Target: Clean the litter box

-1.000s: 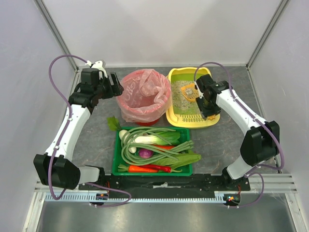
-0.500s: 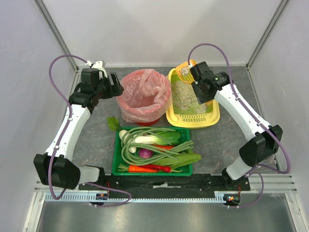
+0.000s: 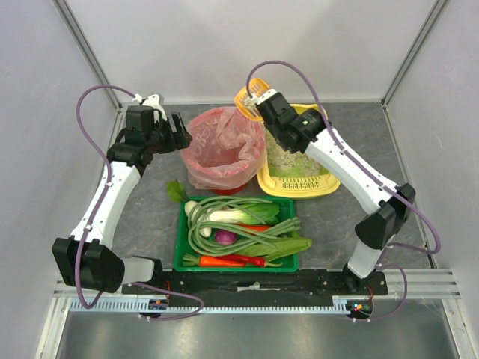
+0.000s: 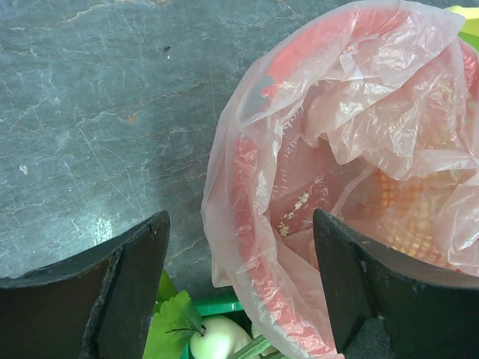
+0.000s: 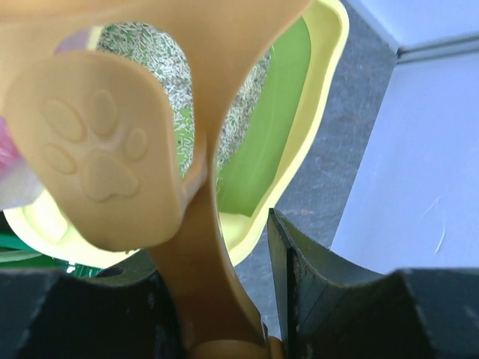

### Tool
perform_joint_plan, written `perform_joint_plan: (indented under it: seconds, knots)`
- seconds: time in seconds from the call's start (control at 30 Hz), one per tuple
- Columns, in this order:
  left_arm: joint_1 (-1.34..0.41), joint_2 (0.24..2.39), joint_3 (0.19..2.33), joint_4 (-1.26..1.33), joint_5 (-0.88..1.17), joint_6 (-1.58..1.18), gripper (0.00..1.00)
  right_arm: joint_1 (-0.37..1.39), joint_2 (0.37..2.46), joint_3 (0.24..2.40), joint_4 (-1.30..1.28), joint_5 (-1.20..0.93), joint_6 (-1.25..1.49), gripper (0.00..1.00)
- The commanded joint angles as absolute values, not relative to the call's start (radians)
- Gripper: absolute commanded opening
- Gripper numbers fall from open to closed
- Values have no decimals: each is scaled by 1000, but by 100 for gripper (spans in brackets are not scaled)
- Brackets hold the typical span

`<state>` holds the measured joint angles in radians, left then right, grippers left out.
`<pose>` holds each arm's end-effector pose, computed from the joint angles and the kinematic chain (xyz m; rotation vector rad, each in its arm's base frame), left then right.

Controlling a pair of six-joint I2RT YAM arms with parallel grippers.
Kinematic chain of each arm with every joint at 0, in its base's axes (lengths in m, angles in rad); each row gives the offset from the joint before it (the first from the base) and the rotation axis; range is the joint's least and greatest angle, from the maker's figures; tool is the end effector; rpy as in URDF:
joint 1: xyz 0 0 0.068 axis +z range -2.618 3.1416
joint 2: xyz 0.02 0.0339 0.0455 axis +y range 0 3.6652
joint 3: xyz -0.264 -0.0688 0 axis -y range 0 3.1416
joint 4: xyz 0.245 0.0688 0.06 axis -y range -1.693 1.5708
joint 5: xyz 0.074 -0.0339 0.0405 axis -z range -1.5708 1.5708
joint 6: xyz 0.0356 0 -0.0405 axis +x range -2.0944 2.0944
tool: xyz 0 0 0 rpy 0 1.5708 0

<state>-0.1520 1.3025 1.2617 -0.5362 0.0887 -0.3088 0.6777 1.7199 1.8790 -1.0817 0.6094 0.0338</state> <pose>0.2852 -0.0469 0.3583 -0.1177 2.1642 -0.3620 0.2885 0.2060 0.3904 -0.4983 2.2636 -0.4098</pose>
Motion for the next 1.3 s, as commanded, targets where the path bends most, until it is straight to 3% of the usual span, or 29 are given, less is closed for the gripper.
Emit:
perform_joint_plan:
  seconds: [0.0,0.3,0.5,0.9,1.27]
  knots:
    - [-149,1287,1253,-503,101,-333,83,729,1795,1965,-1040,696,-54,0]
    - [-149,1279,1247,-502,90,-327,83,864,1882,2000,-1009,954,-258,0]
    - [-149,1264,1230,-502,84,-324,84,937,1841,1893,-858,1096,-421,0]
    - [-149,1229,1220,-505,77,-314,84,980,1832,1838,-764,1186,-528,0]
    - [-149,1229,1215,-502,67,-324,84,1017,1756,1600,-439,1296,-859,0]
